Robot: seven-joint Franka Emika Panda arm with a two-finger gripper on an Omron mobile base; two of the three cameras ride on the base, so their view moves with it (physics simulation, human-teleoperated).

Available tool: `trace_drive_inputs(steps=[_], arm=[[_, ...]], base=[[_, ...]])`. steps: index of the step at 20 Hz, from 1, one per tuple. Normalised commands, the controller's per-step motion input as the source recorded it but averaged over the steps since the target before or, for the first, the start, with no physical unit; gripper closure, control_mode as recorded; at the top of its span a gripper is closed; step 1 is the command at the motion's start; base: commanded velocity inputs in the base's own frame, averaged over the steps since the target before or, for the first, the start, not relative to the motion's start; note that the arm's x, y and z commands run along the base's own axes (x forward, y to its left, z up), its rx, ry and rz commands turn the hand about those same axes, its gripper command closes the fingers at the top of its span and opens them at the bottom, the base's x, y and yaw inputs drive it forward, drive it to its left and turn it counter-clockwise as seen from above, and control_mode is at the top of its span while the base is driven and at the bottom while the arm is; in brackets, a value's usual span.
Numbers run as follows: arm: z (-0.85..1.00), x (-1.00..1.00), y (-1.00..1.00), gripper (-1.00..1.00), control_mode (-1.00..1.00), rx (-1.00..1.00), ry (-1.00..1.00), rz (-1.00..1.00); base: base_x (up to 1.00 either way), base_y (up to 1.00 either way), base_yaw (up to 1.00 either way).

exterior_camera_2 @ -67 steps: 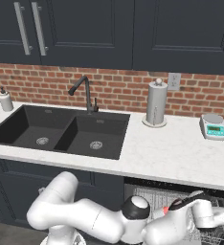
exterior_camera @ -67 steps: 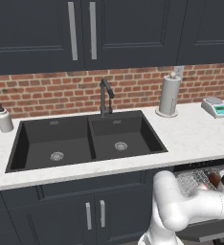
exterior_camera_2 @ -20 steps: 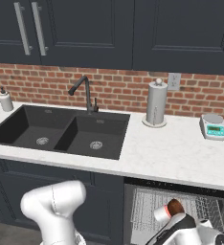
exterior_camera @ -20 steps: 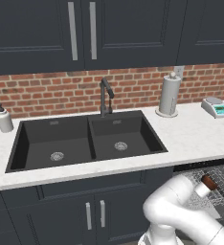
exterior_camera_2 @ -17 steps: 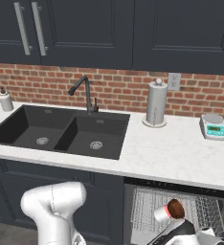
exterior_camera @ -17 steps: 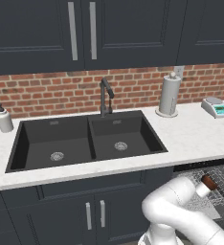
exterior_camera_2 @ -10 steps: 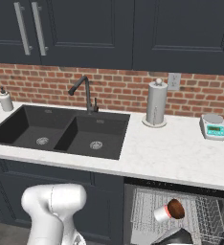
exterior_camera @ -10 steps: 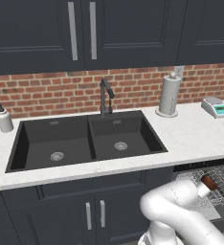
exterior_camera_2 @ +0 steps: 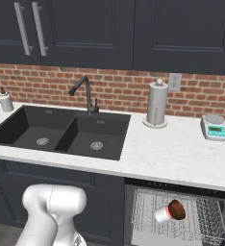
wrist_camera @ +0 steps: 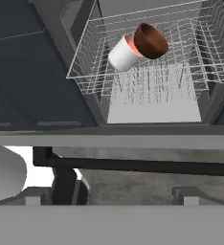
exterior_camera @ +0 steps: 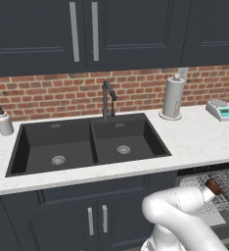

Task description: Pick up the cup and bowl from the counter, place them in the dishwasher, and close the dishwasher door.

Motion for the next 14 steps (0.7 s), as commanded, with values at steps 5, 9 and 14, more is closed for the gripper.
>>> trace_drive_inputs(steps=[5, 9, 14], arm=[[-0.16, -1.00, 0.00, -1.00, -1.00, 0.20, -0.02, -0.18], [-0.62, -0.90, 0.00, -1.00, -1.00, 0.18, -0.09, -0.14], [-0.96, -0.04, 0.24, -1.00, -1.00, 0.18, -0.25, -0.11]], base=[[0.00, 0.00, 0.00], [0.00, 0.00, 0.00], [0.00, 0.00, 0.00]])
